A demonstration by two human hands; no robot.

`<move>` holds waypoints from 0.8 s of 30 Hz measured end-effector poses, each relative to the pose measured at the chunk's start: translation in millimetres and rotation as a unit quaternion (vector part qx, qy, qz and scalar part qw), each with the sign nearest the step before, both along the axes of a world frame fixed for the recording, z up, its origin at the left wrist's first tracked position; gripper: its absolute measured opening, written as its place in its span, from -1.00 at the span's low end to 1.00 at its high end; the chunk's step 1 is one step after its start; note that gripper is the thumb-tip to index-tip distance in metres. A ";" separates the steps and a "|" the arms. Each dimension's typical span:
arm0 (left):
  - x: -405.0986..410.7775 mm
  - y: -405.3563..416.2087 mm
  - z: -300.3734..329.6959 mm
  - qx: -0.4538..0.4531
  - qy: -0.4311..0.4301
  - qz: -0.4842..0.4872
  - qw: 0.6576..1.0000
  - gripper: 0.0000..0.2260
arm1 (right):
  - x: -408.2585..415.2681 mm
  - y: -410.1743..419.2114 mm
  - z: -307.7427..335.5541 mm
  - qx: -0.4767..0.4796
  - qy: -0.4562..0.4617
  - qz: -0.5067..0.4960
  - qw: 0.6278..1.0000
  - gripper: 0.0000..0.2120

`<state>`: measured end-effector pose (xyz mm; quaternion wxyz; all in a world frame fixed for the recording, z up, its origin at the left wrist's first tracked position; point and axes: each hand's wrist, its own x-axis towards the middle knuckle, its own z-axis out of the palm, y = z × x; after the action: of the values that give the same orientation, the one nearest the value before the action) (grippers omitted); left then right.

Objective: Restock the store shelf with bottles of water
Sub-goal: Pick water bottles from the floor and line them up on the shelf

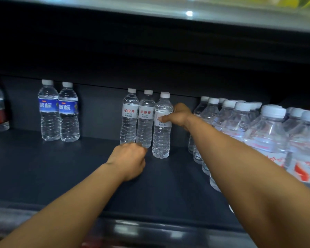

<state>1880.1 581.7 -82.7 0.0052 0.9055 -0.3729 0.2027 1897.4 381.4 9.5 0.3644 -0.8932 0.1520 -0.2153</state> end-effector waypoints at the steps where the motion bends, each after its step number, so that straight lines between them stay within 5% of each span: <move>1: -1.6 1.1 0.4 -0.002 -0.001 0.002 1.000 -0.80 | -4.7 1.9 -0.5 -0.008 -0.001 -0.001 1.000 -0.50; 16: -132.5 36.3 21.9 -0.013 -0.012 0.034 0.999 -0.79 | -173.3 56.6 -52.6 -0.265 0.044 0.052 0.962 -0.75; 24: -241.4 62.5 8.6 -0.005 0.013 0.022 1.000 -0.77 | -308.6 88.0 -90.6 -0.307 0.065 0.088 0.946 -0.66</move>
<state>1638.7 644.1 -74.1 0.0099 0.9160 -0.3515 0.1932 1588.8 469.4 -81.1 0.0800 -0.9836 0.0223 -0.1602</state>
